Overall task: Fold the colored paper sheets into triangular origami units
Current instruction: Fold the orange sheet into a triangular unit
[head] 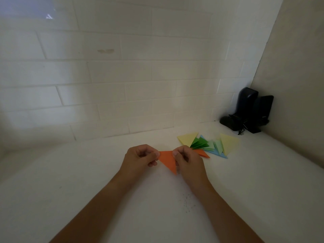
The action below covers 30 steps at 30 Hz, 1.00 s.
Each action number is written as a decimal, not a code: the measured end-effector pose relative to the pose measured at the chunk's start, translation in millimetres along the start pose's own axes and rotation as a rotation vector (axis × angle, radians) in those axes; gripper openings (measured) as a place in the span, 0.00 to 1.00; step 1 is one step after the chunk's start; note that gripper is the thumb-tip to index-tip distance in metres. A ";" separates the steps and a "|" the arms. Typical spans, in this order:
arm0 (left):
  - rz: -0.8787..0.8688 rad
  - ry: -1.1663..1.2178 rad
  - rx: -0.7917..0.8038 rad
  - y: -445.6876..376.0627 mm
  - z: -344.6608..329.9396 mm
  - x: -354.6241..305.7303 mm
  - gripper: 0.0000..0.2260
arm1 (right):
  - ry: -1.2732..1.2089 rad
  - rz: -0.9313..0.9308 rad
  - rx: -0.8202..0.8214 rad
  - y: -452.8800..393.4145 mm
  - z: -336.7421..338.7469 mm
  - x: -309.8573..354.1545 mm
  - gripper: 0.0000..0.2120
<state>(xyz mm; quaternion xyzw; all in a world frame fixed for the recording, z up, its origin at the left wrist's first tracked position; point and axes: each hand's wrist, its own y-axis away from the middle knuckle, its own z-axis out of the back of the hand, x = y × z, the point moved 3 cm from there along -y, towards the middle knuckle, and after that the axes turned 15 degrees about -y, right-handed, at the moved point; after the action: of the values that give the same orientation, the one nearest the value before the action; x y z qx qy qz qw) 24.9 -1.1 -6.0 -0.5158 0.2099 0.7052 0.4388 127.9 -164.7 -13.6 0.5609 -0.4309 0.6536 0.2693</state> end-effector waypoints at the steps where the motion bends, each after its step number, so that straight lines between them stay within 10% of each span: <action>1: 0.000 -0.001 -0.002 -0.1 0.4 0.1 0.04 | -0.005 0.000 0.009 -0.2 0.1 0.0 0.07; 30: 0.129 0.193 -0.136 0.6 -0.3 6.2 0.07 | -0.018 -0.062 0.045 2.3 -0.3 -0.4 0.06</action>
<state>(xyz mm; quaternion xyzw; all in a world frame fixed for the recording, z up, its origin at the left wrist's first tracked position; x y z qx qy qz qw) 24.1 0.8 -11.9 -0.5952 0.2354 0.6917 0.3343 125.9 -165.5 -14.6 0.5857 -0.4007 0.6496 0.2728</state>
